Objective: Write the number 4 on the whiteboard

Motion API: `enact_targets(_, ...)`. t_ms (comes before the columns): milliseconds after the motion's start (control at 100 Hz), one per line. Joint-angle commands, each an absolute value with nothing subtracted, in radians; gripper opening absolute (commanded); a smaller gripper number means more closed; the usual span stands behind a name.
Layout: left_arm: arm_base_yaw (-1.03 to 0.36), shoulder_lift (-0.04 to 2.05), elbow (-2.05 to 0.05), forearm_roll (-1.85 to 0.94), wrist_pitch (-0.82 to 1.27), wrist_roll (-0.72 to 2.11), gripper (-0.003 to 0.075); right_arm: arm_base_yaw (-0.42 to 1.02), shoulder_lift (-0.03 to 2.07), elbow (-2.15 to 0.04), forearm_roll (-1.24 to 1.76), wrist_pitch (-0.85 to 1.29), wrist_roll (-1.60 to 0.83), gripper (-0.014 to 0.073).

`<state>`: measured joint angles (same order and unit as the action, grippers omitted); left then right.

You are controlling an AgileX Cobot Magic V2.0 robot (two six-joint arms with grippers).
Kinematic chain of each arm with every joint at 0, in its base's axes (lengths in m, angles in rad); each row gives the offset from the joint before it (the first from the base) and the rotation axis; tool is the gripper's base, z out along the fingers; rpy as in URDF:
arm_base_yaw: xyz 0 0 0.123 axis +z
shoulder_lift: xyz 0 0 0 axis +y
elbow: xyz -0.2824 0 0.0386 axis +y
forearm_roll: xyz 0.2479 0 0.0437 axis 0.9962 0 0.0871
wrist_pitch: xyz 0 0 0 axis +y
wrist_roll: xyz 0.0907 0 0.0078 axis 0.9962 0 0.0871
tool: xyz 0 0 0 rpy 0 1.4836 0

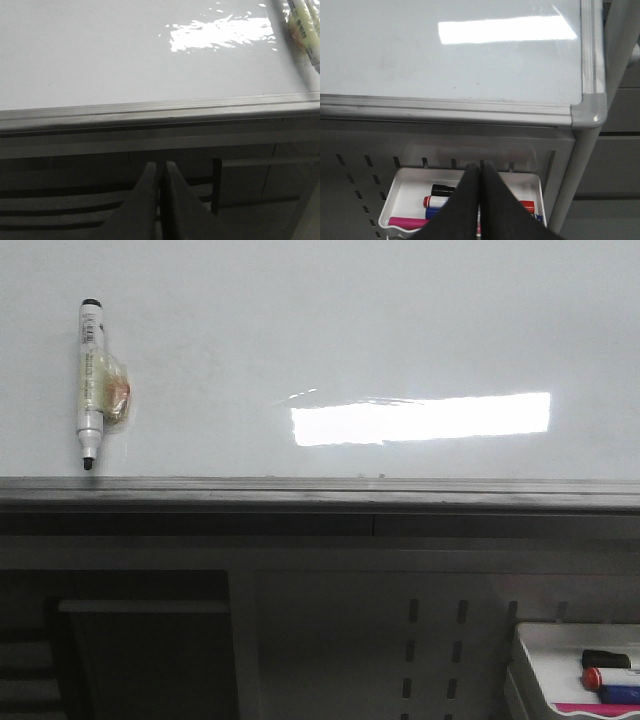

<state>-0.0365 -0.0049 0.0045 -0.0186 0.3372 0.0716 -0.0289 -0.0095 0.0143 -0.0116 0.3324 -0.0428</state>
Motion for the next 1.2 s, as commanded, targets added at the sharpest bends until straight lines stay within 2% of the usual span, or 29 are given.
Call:
enact_targets(0,-0.045,-0.031,0.039,-0.019,0.284,0.061,-0.0020,-0.035,-0.026,0.035,-0.023,0.316,-0.049,-0.0065)
enact_targets(390,-0.045,-0.031,0.039,-0.015,0.275,0.061,-0.0020,-0.035,-0.026,0.035,-0.030,0.285,-0.049,-0.0065)
enact_targets(630,-0.046,-0.031,0.039,-0.053,0.234,0.061,-0.0020,-0.035,-0.026,0.035,-0.110,-0.034,-0.049,-0.0064)
enact_targets(960,-0.046,-0.031,0.039,-0.035,0.180,0.061,-0.0020,-0.035,-0.026,0.035,-0.108,-0.273,-0.049,-0.0064)
enact_targets(1120,-0.046,-0.031,0.039,-0.035,0.091,0.061,-0.0020,-0.035,-0.026,0.035,-0.108,-0.228,-0.049,-0.0064)
enact_targets(1190,-0.046,-0.031,0.034,-0.030,0.071,0.061,-0.0020,-0.035,-0.024,0.014,-0.055,-0.117,-0.043,-0.0064)
